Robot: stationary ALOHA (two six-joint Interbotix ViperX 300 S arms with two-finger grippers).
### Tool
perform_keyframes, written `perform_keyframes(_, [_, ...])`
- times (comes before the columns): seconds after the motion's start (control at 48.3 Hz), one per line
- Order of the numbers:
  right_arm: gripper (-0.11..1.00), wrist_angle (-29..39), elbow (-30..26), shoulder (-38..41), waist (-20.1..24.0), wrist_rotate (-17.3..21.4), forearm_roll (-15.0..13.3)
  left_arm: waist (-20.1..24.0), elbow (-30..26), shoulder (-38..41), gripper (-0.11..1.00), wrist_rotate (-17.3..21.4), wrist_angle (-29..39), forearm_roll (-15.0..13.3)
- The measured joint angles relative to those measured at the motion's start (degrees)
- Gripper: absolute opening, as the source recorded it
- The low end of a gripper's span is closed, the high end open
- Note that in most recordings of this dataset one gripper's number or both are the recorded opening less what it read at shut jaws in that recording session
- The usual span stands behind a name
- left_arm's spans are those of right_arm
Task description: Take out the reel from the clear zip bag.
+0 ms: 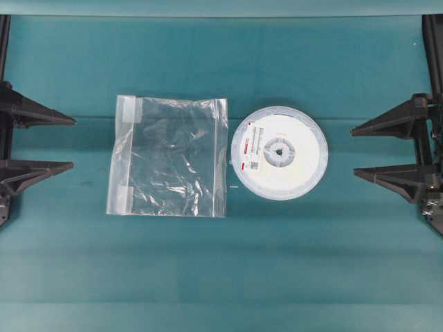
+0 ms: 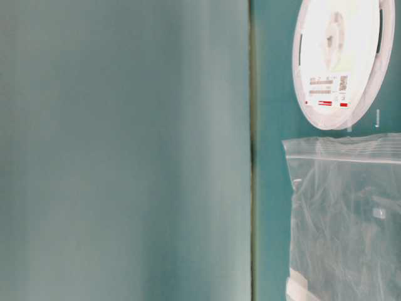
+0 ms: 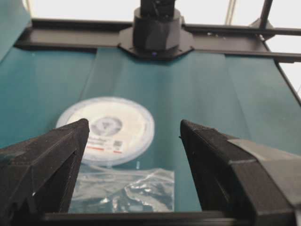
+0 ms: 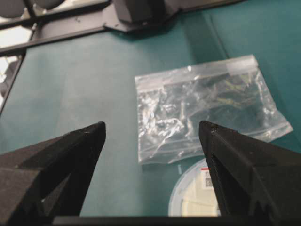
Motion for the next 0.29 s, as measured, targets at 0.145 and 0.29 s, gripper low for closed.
perform_keyframes(0.145, [0.94,-0.09,-0.09,0.00,0.00,0.00,-0.09,0.09,0.00,0.00,0.84,0.00,0.00,0.00])
perform_keyframes(0.29, [0.94,-0.09,0.00,0.00,0.00,0.00,-0.09,0.00,0.00,0.00,0.84,0.00,0.00,-0.18])
